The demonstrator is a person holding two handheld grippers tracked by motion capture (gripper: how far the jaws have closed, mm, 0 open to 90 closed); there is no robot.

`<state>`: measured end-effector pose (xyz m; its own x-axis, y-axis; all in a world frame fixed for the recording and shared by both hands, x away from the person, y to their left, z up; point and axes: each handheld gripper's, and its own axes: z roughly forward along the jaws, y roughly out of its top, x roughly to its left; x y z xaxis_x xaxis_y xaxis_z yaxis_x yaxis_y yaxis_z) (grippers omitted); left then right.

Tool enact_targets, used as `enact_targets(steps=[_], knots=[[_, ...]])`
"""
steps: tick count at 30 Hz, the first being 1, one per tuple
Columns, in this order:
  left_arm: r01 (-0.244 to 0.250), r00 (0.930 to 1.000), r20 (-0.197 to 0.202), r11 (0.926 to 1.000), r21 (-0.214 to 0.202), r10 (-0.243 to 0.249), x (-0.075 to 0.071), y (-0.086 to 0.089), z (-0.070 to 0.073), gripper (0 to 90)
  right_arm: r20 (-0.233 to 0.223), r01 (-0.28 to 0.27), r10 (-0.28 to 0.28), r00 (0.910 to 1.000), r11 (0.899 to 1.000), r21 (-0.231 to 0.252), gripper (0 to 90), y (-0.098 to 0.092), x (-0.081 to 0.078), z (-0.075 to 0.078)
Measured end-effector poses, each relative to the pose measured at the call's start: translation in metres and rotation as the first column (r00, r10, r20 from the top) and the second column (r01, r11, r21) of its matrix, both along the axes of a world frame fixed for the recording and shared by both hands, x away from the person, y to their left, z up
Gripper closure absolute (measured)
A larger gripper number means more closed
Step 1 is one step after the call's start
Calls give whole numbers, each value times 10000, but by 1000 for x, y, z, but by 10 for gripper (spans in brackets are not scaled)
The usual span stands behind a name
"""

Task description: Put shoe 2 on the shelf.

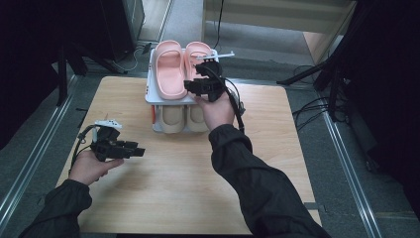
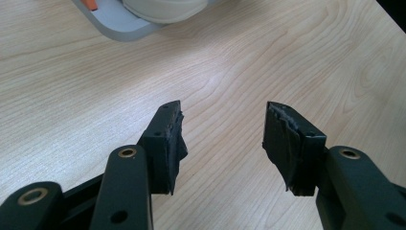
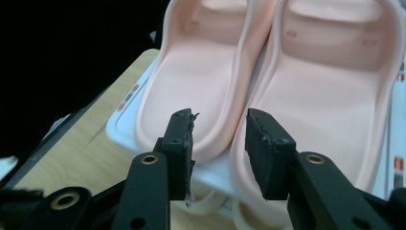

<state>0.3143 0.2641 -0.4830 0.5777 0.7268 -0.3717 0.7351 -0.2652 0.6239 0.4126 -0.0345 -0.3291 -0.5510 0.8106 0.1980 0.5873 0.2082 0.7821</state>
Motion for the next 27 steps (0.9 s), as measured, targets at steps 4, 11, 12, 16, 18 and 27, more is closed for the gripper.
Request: enact_targets(steps=[4, 11, 12, 16, 18, 27], knots=[[-77, 10000, -1, 10000, 52, 77, 0, -2, -1, 474, 15, -404, 404, 9992, 9992, 16, 621, -9, -21, -8], [41, 10000, 72, 9999, 152, -43, 0, -4, -1, 466, 60, -923, 922, 9957, 9954, 269, 622, -20, -42, -27], [42, 10000, 67, 9999, 140, -43, 0, -5, -1, 464, 174, -1063, 1059, 9942, 9941, 216, 623, -23, -51, -33], [-60, 10000, 74, 9999, 118, 59, 0, -4, -1, 462, -117, -1415, 1420, 9898, 9894, 338, 621, -29, -64, -50], [-88, 9999, 104, 9999, 91, 87, 0, -4, -1, 462, -162, -1479, 1485, 9888, 9885, 319, 620, -29, -67, -54], [-23, 9999, 131, 9998, 203, 20, 0, -4, -2, 454, -553, -2351, 2372, 9699, 9711, 413, 604, -37, -91, -94]])
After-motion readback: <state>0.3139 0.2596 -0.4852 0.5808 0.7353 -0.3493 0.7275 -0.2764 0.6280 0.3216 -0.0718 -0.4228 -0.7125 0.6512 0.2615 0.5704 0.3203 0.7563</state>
